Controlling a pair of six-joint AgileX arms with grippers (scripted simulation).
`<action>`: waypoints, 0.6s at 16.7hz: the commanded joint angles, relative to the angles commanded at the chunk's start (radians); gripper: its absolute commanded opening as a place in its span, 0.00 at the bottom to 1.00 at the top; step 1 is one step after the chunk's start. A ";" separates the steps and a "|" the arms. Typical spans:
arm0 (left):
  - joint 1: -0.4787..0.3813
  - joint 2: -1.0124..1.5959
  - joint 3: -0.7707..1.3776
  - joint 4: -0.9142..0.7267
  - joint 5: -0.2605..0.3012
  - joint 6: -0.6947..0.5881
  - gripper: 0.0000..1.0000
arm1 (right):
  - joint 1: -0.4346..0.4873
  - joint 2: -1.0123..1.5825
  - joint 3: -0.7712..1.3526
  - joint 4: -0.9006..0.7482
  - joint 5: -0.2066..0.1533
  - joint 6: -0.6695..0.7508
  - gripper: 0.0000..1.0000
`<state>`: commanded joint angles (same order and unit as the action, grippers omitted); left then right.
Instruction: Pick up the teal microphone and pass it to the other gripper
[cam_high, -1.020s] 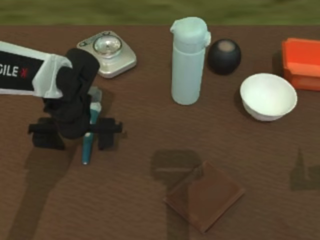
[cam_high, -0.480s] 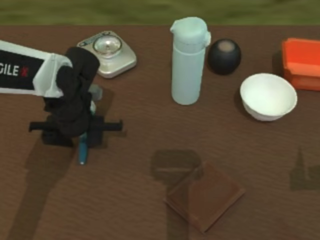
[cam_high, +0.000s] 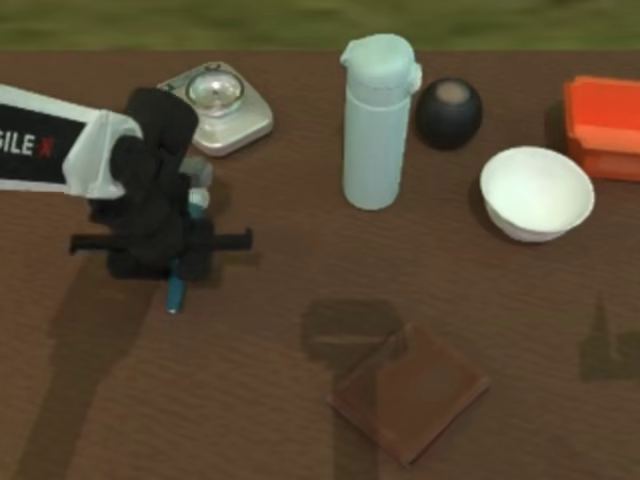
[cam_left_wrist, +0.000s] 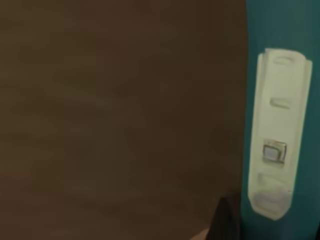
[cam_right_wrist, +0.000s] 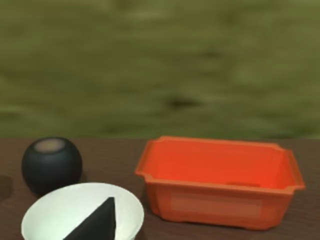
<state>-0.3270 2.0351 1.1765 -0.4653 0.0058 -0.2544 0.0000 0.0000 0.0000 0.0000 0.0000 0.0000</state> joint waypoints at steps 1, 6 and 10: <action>0.001 -0.009 -0.012 0.050 0.022 0.011 0.00 | 0.000 0.000 0.000 0.000 0.000 0.000 1.00; 0.014 -0.081 -0.109 0.429 0.168 0.083 0.00 | 0.000 0.000 0.000 0.000 0.000 0.000 1.00; 0.027 -0.165 -0.219 0.819 0.310 0.154 0.00 | 0.000 0.000 0.000 0.000 0.000 0.000 1.00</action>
<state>-0.2996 1.8699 0.9576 0.3540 0.3158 -0.1002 0.0000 0.0000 0.0000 0.0000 0.0000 0.0000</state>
